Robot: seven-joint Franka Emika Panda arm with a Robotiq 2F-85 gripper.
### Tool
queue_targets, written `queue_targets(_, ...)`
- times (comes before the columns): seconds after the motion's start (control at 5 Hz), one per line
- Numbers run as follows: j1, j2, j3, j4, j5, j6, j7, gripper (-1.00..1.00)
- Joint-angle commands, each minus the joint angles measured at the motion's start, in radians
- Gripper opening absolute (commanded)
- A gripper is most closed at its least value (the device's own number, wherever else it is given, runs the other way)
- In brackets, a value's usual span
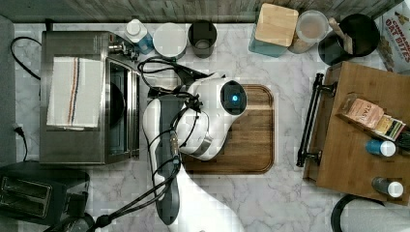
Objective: Put the bowl in the oven.
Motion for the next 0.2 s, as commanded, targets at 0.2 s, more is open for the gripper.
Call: queue_targets(0.2, -0.010, -0.021, 0.001, 0.028, 0.022, -0.010, -0.016, 1.00)
